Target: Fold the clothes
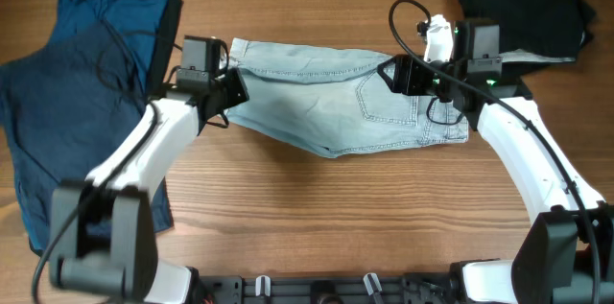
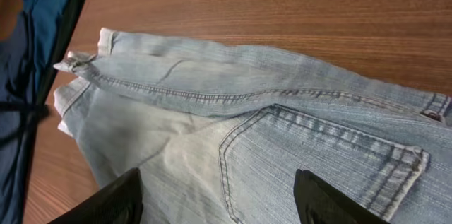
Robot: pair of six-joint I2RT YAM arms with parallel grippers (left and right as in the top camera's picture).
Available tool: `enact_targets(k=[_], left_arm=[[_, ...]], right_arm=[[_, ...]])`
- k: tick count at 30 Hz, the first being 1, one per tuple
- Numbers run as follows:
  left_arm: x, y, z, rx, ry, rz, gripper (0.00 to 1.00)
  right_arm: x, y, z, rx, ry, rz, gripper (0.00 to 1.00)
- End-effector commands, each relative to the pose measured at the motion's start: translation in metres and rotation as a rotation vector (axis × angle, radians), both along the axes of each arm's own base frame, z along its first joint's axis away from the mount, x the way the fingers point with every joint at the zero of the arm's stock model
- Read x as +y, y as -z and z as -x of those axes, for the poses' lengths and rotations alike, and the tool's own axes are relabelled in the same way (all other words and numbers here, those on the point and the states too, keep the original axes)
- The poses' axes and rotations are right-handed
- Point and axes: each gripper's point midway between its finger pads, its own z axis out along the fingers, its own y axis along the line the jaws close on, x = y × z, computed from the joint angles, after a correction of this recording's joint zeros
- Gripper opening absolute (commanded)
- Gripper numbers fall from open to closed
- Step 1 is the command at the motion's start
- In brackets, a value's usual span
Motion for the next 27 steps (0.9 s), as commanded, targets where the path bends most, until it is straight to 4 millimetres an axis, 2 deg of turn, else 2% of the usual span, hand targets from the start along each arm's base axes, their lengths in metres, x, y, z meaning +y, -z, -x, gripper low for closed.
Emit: enact_targets(k=[1, 2, 3, 5, 13, 18, 22, 24, 27], left_arm=[[0.008, -0.022, -0.004, -0.067, -0.034, -0.019, 0.09], [0.007, -0.020, -0.006, -0.073, -0.012, -0.032, 0.13], [0.005, -0.017, -0.011, -0.093, 0.039, -0.064, 0.22], [0.004, -0.011, -0.021, -0.124, 0.104, -0.106, 0.28], [-0.007, 0.040, -0.031, -0.086, 0.240, -0.140, 0.20], [-0.010, 0.056, -0.049, -0.133, 0.235, -0.137, 0.20], [-0.012, 0.080, -0.064, -0.168, 0.233, -0.136, 0.20], [-0.017, 0.081, -0.078, -0.236, 0.230, -0.126, 0.20], [-0.022, 0.060, -0.098, -0.354, 0.214, -0.111, 0.19]], right_arm=[[0.005, 0.003, 0.002, -0.003, -0.038, 0.001, 0.70], [0.005, 0.004, 0.003, 0.001, -0.038, 0.002, 0.69], [0.005, 0.004, 0.003, 0.005, -0.040, 0.004, 0.70], [0.004, 0.004, 0.003, 0.005, -0.037, 0.006, 0.74], [0.001, 0.006, 0.002, 0.005, -0.021, 0.022, 0.76], [0.001, 0.007, 0.003, 0.011, -0.021, 0.024, 0.76], [-0.001, 0.008, 0.004, 0.019, -0.016, 0.031, 0.76], [-0.004, 0.010, 0.003, 0.019, -0.001, 0.048, 0.76], [-0.009, 0.011, 0.001, 0.028, 0.035, 0.060, 0.77]])
